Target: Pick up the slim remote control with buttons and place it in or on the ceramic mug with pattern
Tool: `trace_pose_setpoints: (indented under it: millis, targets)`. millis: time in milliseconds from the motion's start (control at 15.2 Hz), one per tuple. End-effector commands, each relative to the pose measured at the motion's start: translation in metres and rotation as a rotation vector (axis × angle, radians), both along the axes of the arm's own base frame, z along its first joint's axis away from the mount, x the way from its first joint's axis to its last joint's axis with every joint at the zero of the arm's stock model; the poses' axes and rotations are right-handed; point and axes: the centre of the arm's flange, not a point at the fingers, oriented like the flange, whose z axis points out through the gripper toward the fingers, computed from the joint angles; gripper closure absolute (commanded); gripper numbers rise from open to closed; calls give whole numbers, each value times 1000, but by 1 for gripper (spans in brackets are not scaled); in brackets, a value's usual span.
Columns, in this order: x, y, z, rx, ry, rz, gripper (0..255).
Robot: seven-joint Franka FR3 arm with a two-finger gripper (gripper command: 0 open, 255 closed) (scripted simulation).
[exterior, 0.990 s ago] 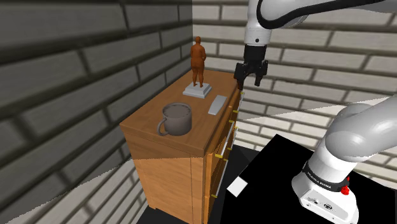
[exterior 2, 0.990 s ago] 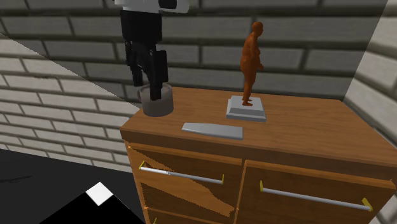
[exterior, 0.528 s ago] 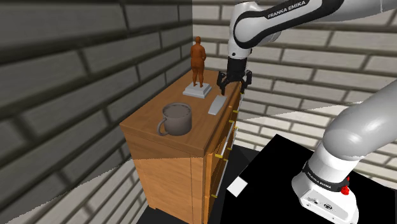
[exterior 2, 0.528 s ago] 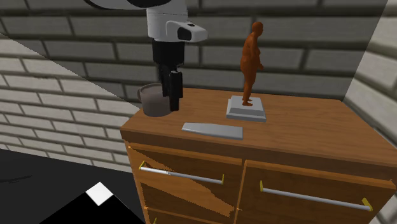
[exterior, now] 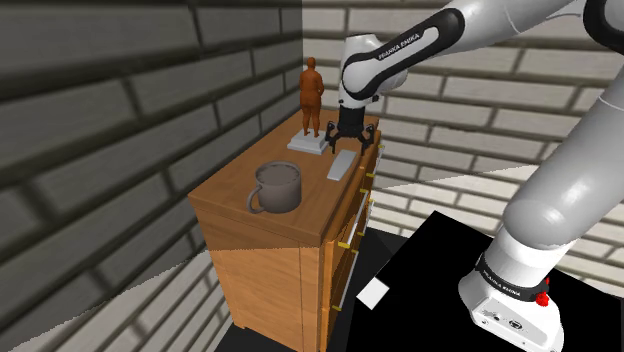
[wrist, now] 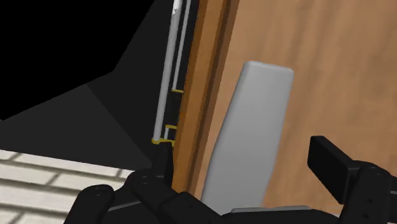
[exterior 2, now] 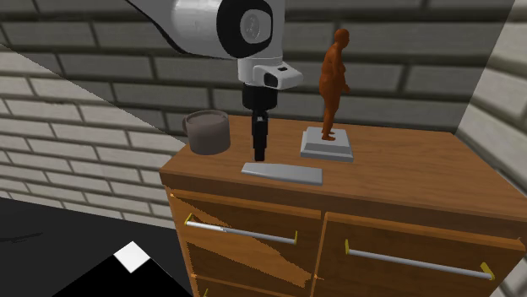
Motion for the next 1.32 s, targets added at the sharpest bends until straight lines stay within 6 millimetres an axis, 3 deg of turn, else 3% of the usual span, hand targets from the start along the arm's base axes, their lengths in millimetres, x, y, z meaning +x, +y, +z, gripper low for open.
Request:
trace_pose_setpoints:
  millis: [0, 198, 726, 1254]
  targets:
    - [19, -11, -16, -8, -6, -94, 0]
    - [44, -29, -38, -20, -12, -226, 0]
    - [45, -30, -78, -21, -12, -231, 0]
    - [45, -30, -78, -21, -12, -231, 0]
